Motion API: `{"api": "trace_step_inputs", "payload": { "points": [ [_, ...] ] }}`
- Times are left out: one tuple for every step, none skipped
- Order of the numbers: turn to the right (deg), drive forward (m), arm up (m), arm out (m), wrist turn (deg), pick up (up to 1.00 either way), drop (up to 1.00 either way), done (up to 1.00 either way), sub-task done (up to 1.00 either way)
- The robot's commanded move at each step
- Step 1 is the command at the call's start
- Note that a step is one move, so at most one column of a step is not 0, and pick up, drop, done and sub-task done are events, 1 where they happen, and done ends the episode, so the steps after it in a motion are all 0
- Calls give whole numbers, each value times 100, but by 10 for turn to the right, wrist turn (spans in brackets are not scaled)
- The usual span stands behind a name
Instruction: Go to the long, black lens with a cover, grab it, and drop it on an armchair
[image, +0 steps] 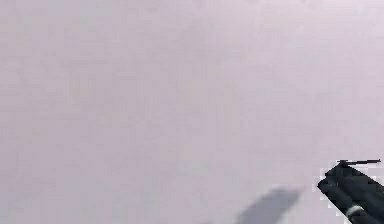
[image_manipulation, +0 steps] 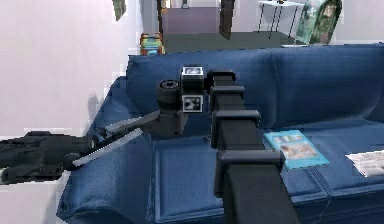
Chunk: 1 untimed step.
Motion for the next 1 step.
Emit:
{"api": "trace_step_inputs", "payload": {
  "points": [
    [0, 0, 0, 0, -450, 0, 0, 0, 0]
  ]
}}
